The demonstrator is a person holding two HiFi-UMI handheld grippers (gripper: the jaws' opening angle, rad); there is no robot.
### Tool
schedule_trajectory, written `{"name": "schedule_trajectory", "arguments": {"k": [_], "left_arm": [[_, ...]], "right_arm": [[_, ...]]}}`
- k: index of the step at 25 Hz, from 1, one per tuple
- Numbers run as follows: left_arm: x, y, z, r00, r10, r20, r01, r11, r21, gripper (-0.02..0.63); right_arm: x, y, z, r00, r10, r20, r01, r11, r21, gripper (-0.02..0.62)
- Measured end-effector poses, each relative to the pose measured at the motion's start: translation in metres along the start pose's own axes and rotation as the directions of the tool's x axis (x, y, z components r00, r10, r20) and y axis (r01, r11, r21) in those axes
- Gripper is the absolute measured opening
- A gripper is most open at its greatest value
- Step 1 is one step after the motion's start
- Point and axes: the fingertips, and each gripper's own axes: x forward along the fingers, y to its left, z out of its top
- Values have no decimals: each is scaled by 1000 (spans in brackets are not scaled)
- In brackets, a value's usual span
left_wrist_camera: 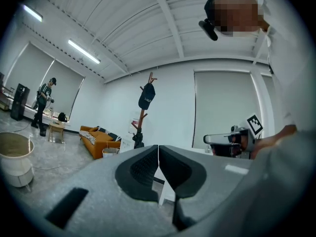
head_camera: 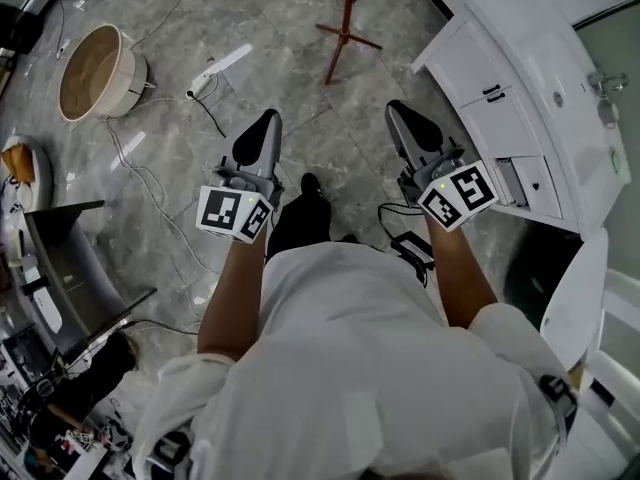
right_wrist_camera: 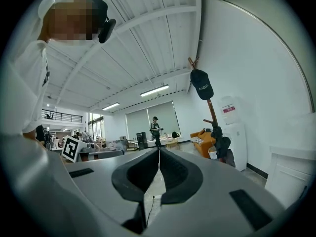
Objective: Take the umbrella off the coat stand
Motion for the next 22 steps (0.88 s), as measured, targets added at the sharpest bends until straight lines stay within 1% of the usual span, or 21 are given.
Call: {"name": "schedule_trajectory", "arguments": {"k": [3,12,18,22], "left_arm": [[28,28,9,1000,-27,6,27,1000,-6,18],[99,92,29,996,-82,38,82,996,-15,17],[145,113,35,994,-104,45,105,994,-25,17],[190,120,32,993,-114,41,115,993,-23,17]], "right_arm": [[33,-18,11,1000,-19,22,19,1000,12,15],[101,-70,24,996,-88,22,87,996,15,15],[128,-101,30,996,-88,8,88,996,0,15],[146,-137,34,997,-77,15,77,997,3,15]]}}
